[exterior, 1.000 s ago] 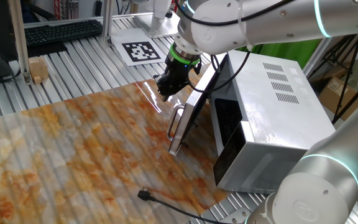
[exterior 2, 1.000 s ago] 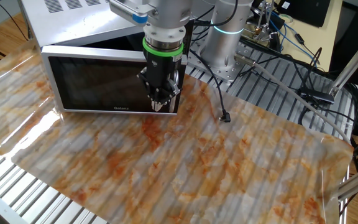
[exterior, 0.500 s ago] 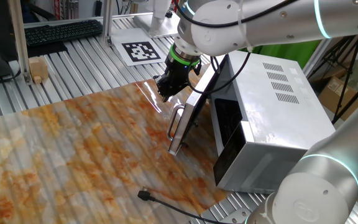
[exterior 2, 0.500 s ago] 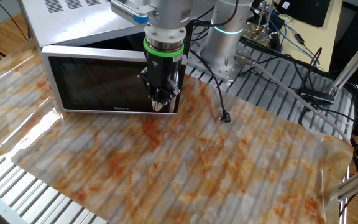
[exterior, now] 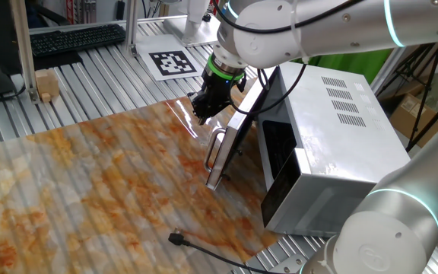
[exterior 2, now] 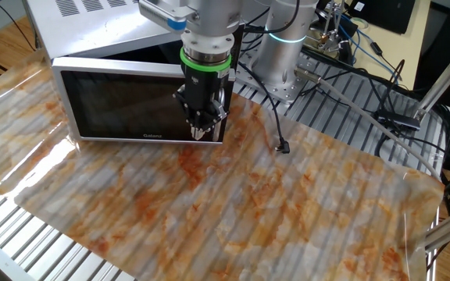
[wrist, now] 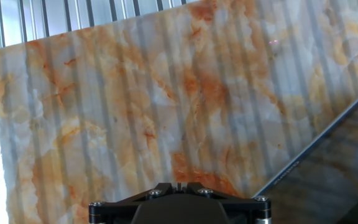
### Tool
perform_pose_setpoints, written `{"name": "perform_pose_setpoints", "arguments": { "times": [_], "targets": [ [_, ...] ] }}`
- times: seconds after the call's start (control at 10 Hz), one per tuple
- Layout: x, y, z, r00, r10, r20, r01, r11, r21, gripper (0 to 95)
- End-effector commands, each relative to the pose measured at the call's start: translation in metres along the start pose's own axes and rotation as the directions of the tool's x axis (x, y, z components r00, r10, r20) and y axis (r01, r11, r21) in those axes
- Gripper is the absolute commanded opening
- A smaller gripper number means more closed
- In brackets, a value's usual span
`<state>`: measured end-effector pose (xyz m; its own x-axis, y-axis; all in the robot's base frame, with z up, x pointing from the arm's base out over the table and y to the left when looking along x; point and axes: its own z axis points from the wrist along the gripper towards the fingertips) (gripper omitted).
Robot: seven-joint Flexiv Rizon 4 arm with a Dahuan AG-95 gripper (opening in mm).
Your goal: Close the microwave door
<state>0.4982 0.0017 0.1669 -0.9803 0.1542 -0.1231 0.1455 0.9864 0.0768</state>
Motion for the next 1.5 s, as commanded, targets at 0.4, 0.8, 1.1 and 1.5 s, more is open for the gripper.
{"name": "perform_pose_setpoints", "arguments": {
  "times": [0.4,0.8,1.1,1.5],
  "targets": [
    [-0.0003,0.0003,0.0011,1.000,-0.010,0.003,0.010,1.000,0.004,0.0],
    [-0.0003,0.0004,0.0012,1.000,-0.002,0.002,0.002,1.000,0.004,0.0],
    [-0.0003,0.0004,0.0012,1.000,-0.002,0.002,0.002,1.000,0.004,0.0],
    [-0.0003,0.0004,0.0012,1.000,-0.003,0.001,0.003,1.000,0.004,0.0]
  ]
}}
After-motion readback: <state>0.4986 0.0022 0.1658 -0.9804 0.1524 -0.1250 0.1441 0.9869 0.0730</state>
